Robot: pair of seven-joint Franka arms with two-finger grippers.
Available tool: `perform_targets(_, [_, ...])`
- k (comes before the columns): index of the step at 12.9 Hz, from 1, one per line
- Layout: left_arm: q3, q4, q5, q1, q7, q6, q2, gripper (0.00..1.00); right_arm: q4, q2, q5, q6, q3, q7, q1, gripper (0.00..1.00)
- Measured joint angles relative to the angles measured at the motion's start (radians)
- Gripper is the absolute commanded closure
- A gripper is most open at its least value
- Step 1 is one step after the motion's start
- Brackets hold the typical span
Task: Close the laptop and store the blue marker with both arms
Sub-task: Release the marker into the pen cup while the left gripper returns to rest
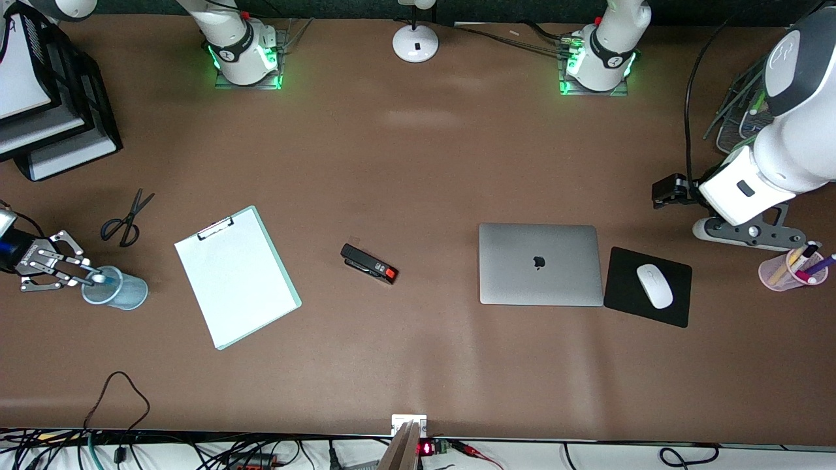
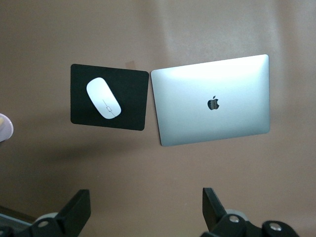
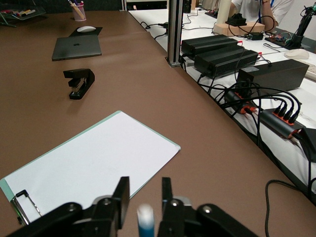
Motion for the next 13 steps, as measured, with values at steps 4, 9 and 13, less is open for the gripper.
perform_targets(4, [0.138,-0.124,-0.024,-0.084,0.001,0.09,-0.127,0.0,0.01,0.004,-0.038,0.019,0.0,0.146,0.002,0.0])
perform_targets(9, [0.214,-0.296,-0.051,-0.129,0.037,0.156,-0.255,0.0,0.165,-0.013,-0.258,0.021,0.008,0.658,0.081,0.0])
perform_targets(13, [0.213,-0.296,-0.051,-0.141,0.042,0.168,-0.256,0.0,0.227,-0.128,-0.573,0.02,0.014,1.182,0.221,0.0])
